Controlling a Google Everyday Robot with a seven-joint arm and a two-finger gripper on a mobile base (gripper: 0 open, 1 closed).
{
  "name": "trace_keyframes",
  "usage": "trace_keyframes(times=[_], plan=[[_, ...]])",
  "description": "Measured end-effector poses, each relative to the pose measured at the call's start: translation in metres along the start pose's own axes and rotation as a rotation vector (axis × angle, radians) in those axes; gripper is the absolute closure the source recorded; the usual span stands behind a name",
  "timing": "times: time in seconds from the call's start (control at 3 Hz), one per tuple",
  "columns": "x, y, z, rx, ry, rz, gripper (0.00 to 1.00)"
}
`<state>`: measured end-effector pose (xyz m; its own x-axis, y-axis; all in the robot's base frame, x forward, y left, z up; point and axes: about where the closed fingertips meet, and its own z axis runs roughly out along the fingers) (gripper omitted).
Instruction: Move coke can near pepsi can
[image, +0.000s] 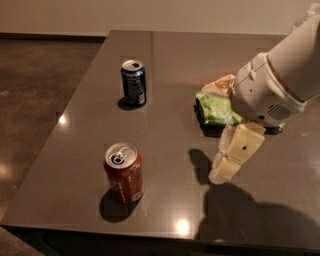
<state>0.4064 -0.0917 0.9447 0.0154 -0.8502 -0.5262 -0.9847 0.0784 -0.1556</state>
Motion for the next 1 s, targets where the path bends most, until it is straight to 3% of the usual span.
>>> trace_keyframes(times=[0.67, 1.0], plan=[[-0.056, 0.050, 0.061, -0.088, -0.153, -0.108, 0.00], [-0.078, 0.064, 0.085, -0.123, -0.197, -0.136, 0.00]])
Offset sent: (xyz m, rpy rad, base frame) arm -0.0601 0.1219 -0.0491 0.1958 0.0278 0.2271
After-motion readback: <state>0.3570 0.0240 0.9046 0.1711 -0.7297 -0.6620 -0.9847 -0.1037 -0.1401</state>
